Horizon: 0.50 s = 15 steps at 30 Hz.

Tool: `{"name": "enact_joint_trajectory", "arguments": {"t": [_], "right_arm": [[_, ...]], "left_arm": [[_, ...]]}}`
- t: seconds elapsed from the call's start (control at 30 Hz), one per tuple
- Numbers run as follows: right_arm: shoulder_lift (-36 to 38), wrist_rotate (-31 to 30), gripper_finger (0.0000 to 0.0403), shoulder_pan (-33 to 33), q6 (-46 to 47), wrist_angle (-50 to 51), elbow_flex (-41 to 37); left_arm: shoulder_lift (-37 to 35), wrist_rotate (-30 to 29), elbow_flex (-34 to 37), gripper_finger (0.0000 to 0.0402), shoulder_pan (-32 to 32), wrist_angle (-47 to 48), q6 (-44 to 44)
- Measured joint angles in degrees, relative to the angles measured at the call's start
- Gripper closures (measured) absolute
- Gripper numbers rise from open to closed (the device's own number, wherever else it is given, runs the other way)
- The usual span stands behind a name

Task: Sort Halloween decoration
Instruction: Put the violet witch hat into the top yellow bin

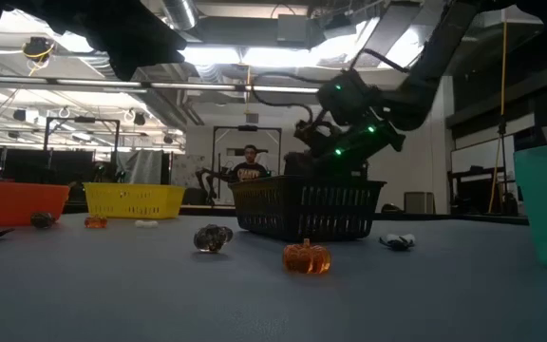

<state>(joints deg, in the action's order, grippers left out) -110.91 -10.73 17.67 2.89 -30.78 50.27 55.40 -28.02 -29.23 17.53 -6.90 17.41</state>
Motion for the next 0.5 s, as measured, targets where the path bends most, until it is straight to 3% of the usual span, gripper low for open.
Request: {"name": "enact_joint_trajectory", "arguments": {"t": [0.23, 0.5], "right_arm": [[0.0, 5.3, 0.0402, 0.0, -0.3, 8.8, 9.5], [0.0, 13.0, 0.0403, 0.0, -0.6, 9.9, 18.6]], "left_arm": [[0.0, 0.0, 0.0, 0.028, 0.0, 0.0, 0.0], [0.0, 0.0, 0.0, 0.028, 0.0, 0.0, 0.0]]}}
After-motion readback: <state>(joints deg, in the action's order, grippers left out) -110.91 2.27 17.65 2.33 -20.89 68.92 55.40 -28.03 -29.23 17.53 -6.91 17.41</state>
